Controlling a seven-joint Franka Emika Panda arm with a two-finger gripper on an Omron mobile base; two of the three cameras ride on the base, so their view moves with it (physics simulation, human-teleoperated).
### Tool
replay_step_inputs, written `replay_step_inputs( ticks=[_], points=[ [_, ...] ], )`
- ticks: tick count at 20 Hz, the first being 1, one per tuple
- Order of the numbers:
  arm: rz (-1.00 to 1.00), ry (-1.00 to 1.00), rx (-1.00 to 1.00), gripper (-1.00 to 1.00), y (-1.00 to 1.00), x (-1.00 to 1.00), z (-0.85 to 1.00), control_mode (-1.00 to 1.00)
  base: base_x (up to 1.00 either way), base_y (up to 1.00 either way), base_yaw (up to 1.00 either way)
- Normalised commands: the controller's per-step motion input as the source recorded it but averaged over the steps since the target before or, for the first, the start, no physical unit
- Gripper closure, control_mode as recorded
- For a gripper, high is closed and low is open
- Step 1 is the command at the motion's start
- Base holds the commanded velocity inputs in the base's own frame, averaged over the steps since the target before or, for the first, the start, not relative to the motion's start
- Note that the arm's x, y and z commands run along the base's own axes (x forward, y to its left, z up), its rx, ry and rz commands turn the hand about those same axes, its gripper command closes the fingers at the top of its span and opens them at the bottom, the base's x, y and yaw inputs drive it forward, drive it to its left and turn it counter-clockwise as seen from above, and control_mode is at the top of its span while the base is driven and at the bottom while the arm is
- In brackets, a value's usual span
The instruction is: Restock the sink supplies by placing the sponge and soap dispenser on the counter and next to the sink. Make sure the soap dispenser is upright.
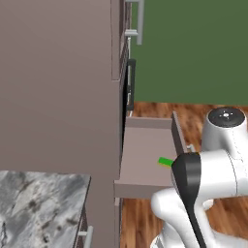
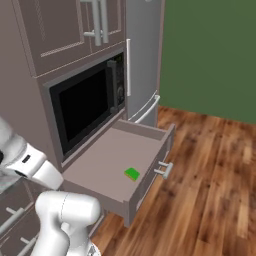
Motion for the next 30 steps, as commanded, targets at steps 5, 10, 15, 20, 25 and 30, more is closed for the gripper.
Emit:
replay_step_inputs(
  ticks=[5,10,15,20,25,30],
  points=[
    [0.0,0.08,0.08,-1.0,-0.61,0.74,0.0,-1.0,0.0,0.0,0.0],
    [0.01,0.14,0.01,-1.0,-0.13,0.8,-0.06,-1.0,0.0,0.0,0.0],
    [0.02,0.05,0.0,-1.0,0.0,0.46,-0.47,-1.0,0.0,0.0,0.0],
    [0.06,0.0,0.0,-1.0,-0.01,0.17,-0.75,-1.0,0.0,0.0,0.0],
    [0.07,0.0,0.06,-1.0,-0.08,0.35,-0.59,-1.0,0.0,0.0,0.0],
    [0.03,0.0,0.14,-1.0,-0.16,0.59,-0.13,-1.0,0.0,0.0,0.0]
  ],
)
